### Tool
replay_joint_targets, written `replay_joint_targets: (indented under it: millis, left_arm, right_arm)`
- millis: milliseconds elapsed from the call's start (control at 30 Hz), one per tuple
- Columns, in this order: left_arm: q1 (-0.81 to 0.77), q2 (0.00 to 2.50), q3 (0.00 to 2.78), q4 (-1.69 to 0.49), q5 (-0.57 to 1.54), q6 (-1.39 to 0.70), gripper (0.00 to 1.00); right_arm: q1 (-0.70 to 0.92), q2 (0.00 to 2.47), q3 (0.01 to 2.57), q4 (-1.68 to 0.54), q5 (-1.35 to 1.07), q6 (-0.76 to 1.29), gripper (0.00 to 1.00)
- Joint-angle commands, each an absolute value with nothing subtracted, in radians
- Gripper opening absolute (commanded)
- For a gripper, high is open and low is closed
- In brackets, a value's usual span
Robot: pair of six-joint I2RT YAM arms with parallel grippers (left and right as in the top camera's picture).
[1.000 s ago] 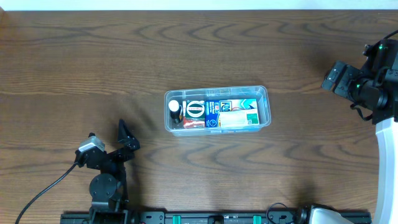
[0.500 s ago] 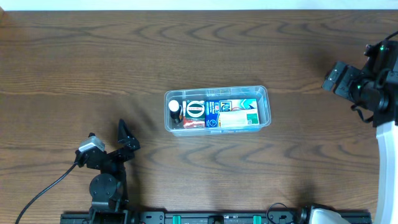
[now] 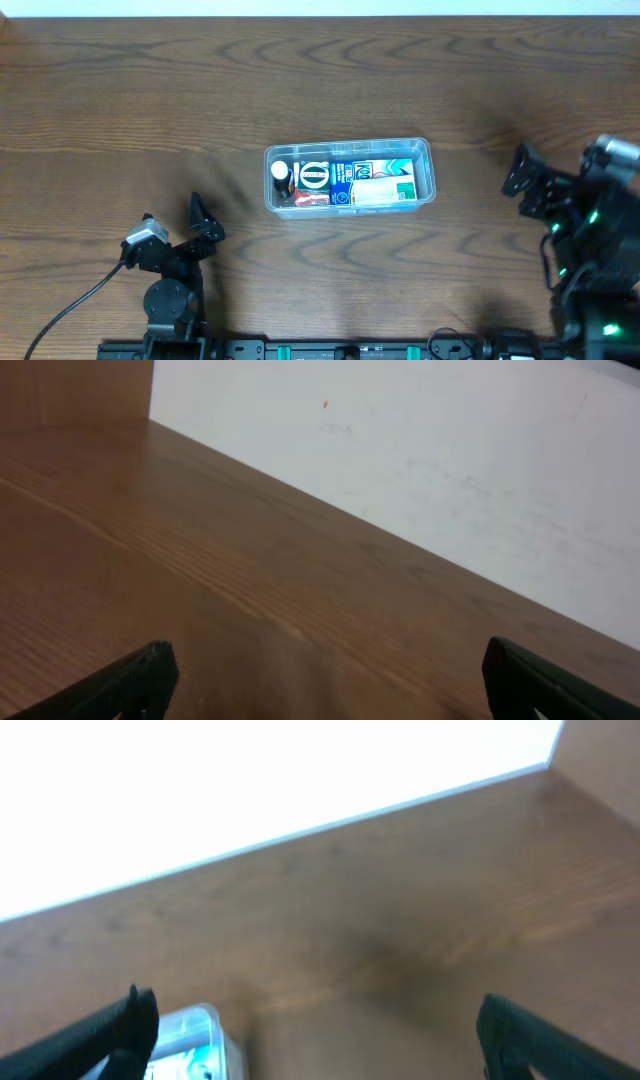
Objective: Pack container
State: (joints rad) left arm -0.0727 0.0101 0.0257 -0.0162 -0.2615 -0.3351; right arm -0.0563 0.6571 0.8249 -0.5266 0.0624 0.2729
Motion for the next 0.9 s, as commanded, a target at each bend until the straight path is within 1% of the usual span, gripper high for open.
replay_joint_targets:
  millis: [0, 167, 333, 600, 867]
  left_arm:
    - [-0.068, 0.004, 0.004, -0.048, -0.271, -0.315, 0.98]
    - [-0.068, 0.004, 0.004, -0.048, -0.271, -0.315, 0.98]
    - [-0.068, 0.004, 0.004, -0.048, -0.271, -0.315, 0.98]
    - [-0.068, 0.004, 0.004, -0.048, -0.271, -0.315, 0.98]
    - [-0.068, 0.004, 0.004, -0.048, -0.271, -0.315, 0.98]
  right_arm:
    - [-0.039, 0.546, 0.639, -0.397, 0.018, 0.23, 0.99]
    - [-0.039, 0.374, 0.377, -0.147, -0.172, 0.047, 0.99]
    - [-0.038, 0.24, 0.187, -0.025, -0.173, 0.047, 0.99]
    - [-0.038, 0.107, 0.019, -0.003, -0.177, 0.051, 0.99]
    - [-0.038, 0.096, 0.005, -0.053, -0.122, 0.051, 0.99]
